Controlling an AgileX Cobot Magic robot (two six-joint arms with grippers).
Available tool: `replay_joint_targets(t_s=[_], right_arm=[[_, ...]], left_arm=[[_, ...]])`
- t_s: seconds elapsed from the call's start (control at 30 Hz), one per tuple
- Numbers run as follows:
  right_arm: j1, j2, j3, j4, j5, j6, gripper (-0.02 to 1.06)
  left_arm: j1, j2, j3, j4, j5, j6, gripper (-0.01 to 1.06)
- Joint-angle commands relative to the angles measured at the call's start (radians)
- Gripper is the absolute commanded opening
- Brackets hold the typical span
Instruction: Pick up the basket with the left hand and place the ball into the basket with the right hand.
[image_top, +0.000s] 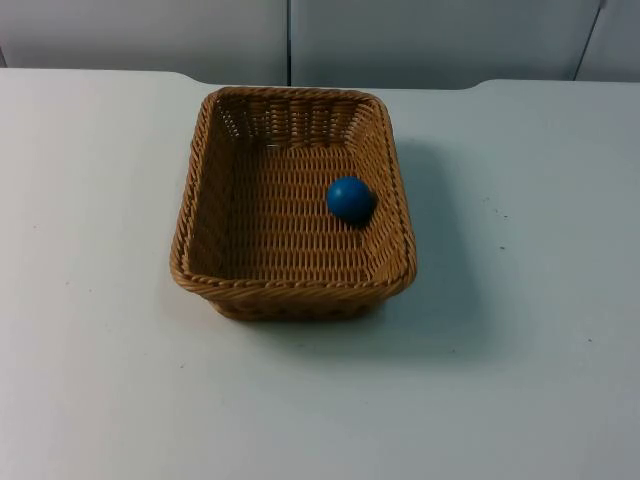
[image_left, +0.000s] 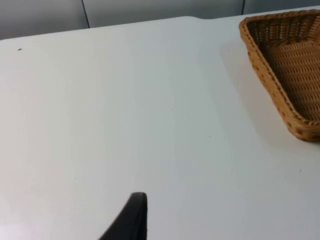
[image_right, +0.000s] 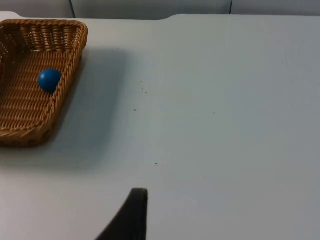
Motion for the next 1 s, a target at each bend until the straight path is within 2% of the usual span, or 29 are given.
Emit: replay_joint_targets(t_s=[0.0, 0.9, 0.97], right_arm=[[0.005, -0.004, 0.009, -0.008, -0.004, 0.003, 1.05], [0.005, -0.004, 0.009, -0.008, -0.004, 0.003, 1.05], [-0.017, -0.004, 0.009, -0.008, -0.004, 0.003, 1.05]], left_arm=[[-0.008, -0.004, 0.007, 0.001, -0.002, -0.009, 1.05], [-0.006, -0.004, 0.007, 0.001, -0.002, -0.009, 1.05], [-0.004, -0.004, 0.007, 0.001, -0.002, -0.009, 1.05]])
